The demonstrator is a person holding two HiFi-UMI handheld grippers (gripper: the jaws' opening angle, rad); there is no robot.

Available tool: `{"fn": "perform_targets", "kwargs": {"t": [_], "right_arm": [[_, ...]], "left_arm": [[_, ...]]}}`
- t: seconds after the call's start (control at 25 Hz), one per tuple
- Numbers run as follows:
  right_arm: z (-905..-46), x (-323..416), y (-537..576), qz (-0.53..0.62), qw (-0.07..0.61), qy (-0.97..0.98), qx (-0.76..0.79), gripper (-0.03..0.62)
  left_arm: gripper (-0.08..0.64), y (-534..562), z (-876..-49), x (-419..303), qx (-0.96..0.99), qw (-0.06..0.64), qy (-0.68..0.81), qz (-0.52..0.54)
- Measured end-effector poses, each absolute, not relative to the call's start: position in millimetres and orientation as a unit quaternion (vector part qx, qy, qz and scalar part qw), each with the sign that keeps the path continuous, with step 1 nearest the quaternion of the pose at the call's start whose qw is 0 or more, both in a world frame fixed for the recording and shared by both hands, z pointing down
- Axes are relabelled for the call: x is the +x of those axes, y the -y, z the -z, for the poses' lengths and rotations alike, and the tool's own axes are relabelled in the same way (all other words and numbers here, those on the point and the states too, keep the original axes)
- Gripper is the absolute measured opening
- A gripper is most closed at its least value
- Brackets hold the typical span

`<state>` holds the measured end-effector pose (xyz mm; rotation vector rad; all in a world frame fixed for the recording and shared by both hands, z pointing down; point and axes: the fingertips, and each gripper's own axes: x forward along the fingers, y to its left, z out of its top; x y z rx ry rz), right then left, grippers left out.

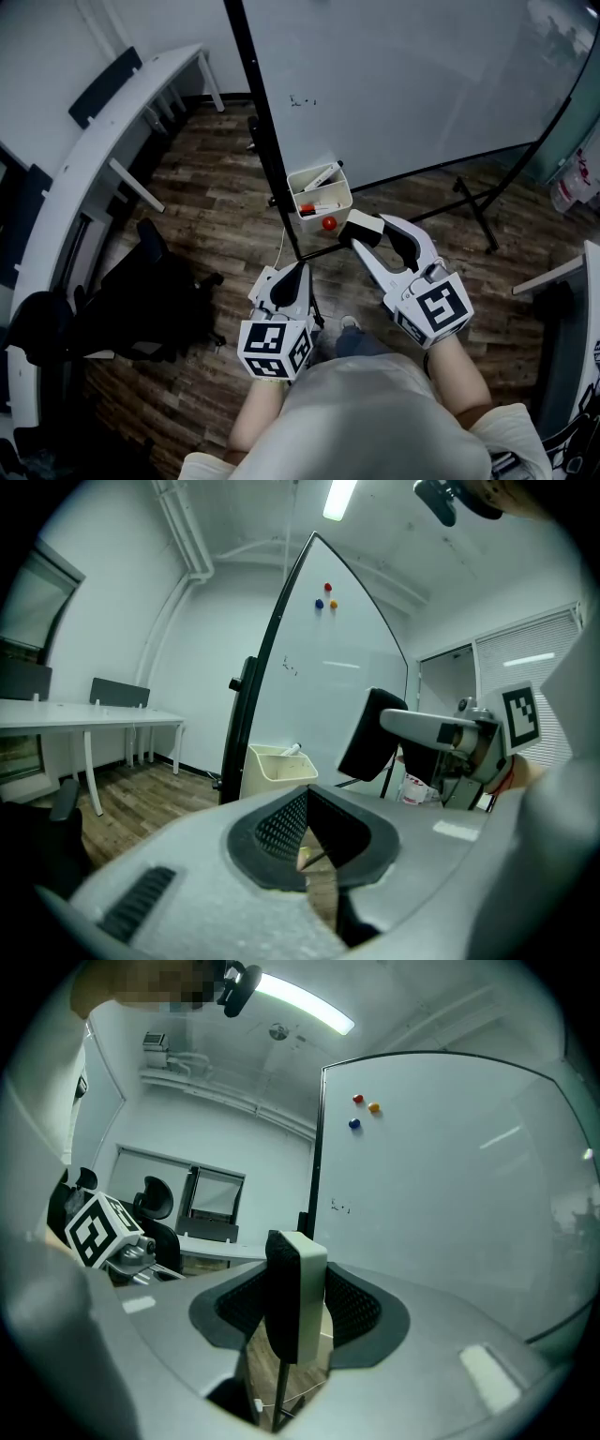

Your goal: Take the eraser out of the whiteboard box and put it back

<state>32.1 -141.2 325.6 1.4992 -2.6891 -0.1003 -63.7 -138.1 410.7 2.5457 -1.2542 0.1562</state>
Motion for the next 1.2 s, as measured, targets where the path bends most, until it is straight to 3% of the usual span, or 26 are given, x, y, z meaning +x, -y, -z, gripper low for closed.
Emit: {"fn": "perform_targets", "kwargs": {"t": [1.2], "right_arm": [[-324,37,29,0.032,0.011,0.858,0.512,0.184]], "left_arm": [[-0.002,41,-413,-67,0.892,0.141,0.425,-0.062]]}}
